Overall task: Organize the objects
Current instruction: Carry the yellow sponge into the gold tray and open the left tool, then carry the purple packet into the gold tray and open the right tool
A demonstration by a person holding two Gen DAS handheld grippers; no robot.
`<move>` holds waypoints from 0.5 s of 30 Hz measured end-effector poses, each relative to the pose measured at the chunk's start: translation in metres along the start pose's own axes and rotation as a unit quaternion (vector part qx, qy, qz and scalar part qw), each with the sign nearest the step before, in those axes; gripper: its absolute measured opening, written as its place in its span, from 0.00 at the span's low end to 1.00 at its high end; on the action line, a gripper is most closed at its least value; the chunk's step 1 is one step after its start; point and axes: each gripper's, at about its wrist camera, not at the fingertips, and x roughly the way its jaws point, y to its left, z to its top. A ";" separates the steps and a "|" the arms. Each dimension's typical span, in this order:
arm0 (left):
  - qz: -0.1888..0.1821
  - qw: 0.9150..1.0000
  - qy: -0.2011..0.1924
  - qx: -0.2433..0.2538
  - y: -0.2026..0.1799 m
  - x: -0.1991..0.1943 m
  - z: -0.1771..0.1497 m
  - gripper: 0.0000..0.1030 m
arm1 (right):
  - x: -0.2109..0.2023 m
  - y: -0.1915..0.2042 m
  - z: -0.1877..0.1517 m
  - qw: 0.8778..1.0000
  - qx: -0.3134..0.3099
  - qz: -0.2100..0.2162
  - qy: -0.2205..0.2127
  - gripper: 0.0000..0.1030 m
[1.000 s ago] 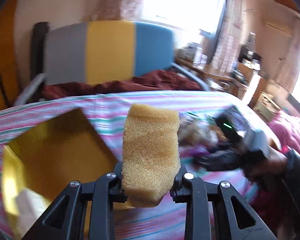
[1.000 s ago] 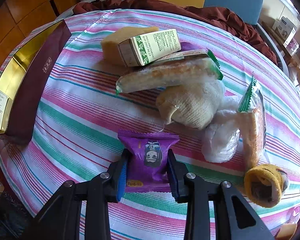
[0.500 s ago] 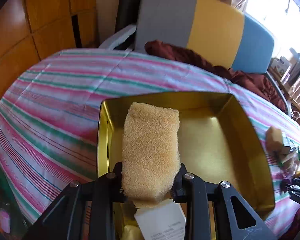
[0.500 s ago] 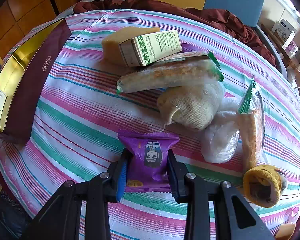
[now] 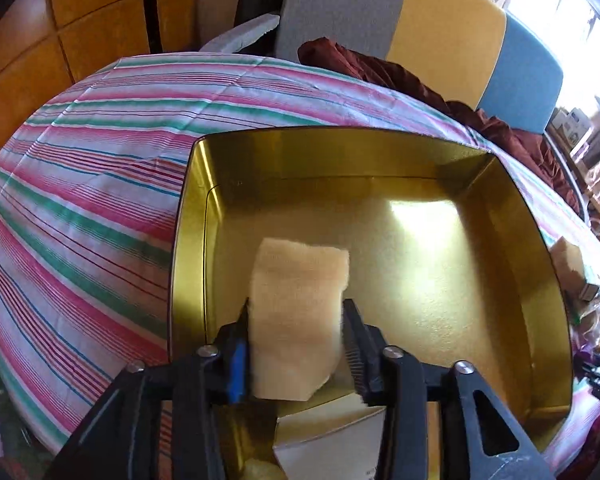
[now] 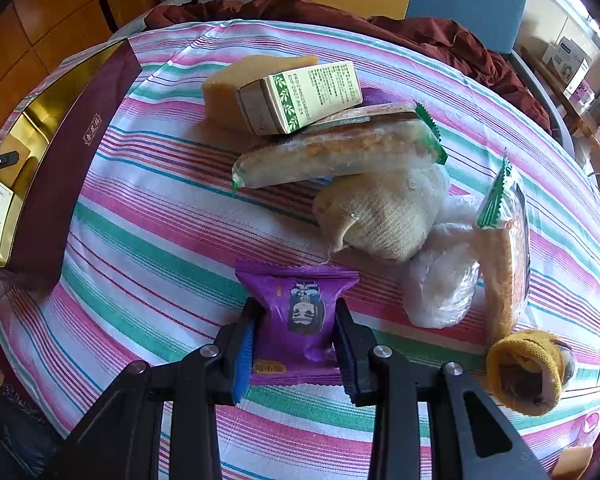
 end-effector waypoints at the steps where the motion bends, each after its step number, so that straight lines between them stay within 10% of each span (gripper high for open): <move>1: -0.004 1.000 -0.008 -0.005 0.001 -0.004 -0.001 0.47 | 0.001 -0.002 0.001 1.000 0.000 -0.001 0.000 0.34; 15: 0.010 0.988 -0.151 -0.026 0.027 -0.111 -0.046 0.58 | -0.025 0.004 0.013 0.999 0.017 0.014 -0.031 0.33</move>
